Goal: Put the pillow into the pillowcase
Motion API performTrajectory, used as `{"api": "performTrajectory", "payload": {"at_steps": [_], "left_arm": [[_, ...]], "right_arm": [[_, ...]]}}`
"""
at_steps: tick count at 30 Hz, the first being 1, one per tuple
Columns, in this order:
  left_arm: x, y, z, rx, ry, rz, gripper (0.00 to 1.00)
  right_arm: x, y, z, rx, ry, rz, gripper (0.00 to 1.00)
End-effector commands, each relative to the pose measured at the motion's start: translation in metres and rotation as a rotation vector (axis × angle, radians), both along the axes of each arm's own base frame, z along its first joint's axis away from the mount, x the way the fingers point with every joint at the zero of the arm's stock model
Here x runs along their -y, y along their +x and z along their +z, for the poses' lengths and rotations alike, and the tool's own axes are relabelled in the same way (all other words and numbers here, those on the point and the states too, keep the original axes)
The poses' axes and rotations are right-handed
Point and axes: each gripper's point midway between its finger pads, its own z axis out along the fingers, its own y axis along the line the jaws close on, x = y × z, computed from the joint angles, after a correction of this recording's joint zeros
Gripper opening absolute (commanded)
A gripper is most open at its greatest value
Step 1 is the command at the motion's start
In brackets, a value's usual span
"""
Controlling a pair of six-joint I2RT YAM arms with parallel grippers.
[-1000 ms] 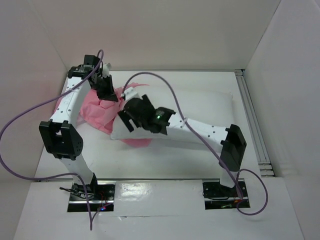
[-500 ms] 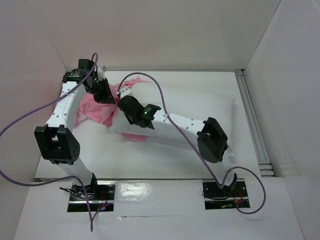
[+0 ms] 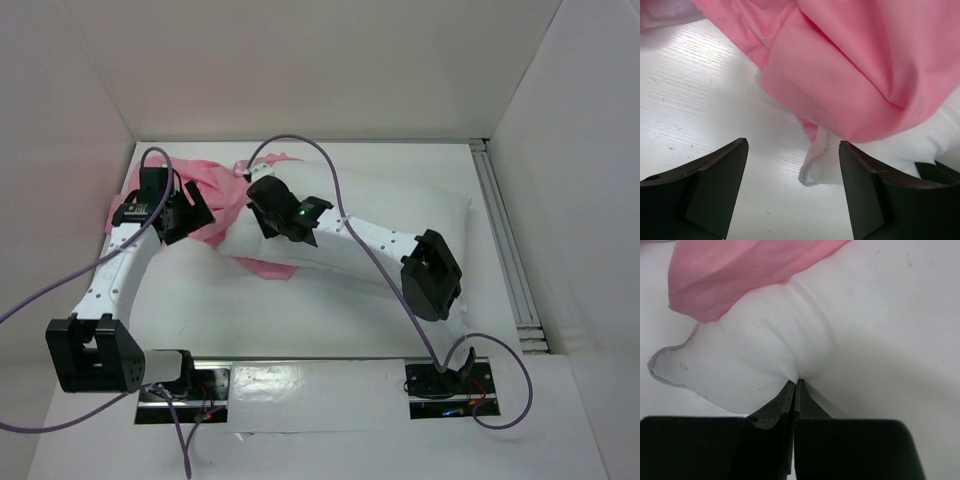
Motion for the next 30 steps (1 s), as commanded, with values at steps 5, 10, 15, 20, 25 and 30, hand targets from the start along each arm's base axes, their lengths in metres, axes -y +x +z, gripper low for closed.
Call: {"api": "performTrajectory", "payload": {"at_steps": [5,10,15,20,25,30], "left_arm": [[-0.008,0.015,-0.046,0.082,-0.064,0.101,0.89],[-0.002,0.024,-0.064,0.084,-0.131,0.113,0.91],[-0.008,0.045,-0.088,0.09,-0.135,0.143,0.86],[-0.01,0.063,-0.111,0.07,-0.129,0.138,0.78],[-0.011,0.074,-0.109,0.104,-0.123,0.129,0.66],[-0.013,0.078,-0.097,0.135,-0.116,0.133,0.32]], "right_arm": [[0.007,0.006,0.037,0.032,0.073,-0.009,0.0],[0.011,0.007,0.04,0.027,0.077,-0.009,0.0],[0.01,0.005,0.045,0.025,0.095,-0.007,0.0],[0.014,0.008,0.053,0.032,0.103,-0.016,0.0],[0.023,0.011,0.054,0.036,0.098,-0.034,0.0],[0.023,0.011,0.054,0.036,0.098,-0.034,0.0]]}}
